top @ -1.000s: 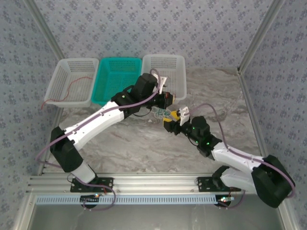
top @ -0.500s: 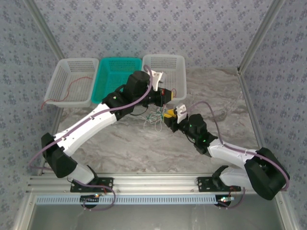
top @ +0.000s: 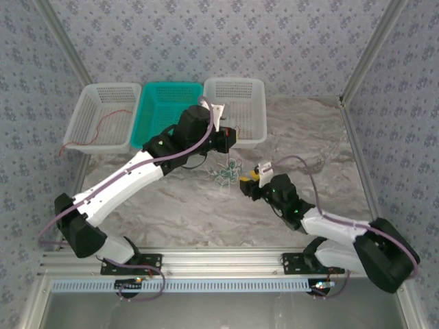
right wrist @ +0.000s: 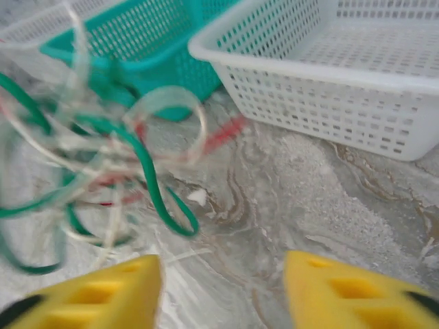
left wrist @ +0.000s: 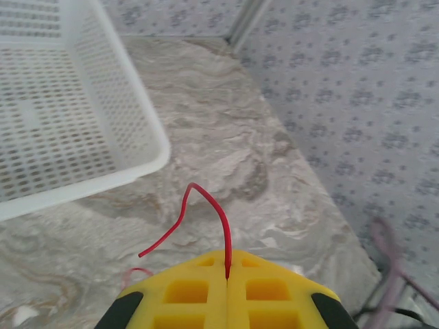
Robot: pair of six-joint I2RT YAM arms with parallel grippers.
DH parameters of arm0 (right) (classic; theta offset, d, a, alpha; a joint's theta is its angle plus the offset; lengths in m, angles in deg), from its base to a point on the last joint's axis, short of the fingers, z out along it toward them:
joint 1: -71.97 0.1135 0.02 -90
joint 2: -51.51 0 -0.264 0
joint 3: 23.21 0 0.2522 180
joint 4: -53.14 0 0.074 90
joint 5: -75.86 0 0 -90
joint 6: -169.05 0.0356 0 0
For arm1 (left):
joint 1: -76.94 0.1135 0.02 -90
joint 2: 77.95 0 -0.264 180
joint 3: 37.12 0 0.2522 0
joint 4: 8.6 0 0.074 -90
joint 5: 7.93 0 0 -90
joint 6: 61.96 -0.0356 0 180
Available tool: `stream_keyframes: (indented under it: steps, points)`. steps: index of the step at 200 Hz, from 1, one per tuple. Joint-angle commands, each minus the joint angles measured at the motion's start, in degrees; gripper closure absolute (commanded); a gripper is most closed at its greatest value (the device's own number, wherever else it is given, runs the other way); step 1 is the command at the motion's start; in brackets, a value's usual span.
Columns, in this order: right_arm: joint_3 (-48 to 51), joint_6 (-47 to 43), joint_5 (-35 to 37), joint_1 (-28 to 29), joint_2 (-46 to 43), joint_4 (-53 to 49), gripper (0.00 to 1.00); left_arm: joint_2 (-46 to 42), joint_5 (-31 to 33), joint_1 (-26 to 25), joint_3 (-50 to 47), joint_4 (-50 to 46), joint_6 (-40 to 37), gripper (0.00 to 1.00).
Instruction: Untangle the cables
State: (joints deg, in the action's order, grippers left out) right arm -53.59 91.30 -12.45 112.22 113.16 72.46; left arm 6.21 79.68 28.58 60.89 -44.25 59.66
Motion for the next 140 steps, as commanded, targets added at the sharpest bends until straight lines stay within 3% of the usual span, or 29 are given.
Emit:
stream_keyframes:
  steps: [1, 15, 29, 59, 103, 128, 140]
  points:
    - [1.7, 0.9, 3.2, 2.6, -9.1, -1.7, 0.32, -0.1, 6.3, 0.5, -1.9, -1.0, 1.5, 1.0]
    - [1.8, -0.1, 2.4, 4.1, -14.0, -4.9, 0.21, 0.1, 7.2, 0.5, -3.0, -0.8, 2.6, 1.0]
    - [0.9, 0.2, 3.4, 6.0, -16.3, -7.7, 0.0, 0.0, 6.3, 0.4, -4.3, 0.2, 3.4, 1.0]
    - [0.2, -1.5, 4.9, 7.9, -12.4, -1.8, 0.0, -0.8, 4.0, 0.5, -6.1, 1.8, 4.3, 1.0]
    - [-7.4, -25.5, -2.7, 6.7, 3.2, -0.2, 0.0, -1.1, -6.4, 0.4, -6.1, 3.7, 1.5, 1.0]
    - [-10.6, -22.8, -7.4, 3.3, 11.5, 5.0, 0.0, -1.7, -7.5, 0.4, -6.5, 3.7, 2.2, 1.0]
    - [-10.4, -21.1, -8.1, 1.7, 16.0, 9.6, 0.06, -2.7, -7.7, 0.4, -7.1, 4.9, 2.8, 1.0]
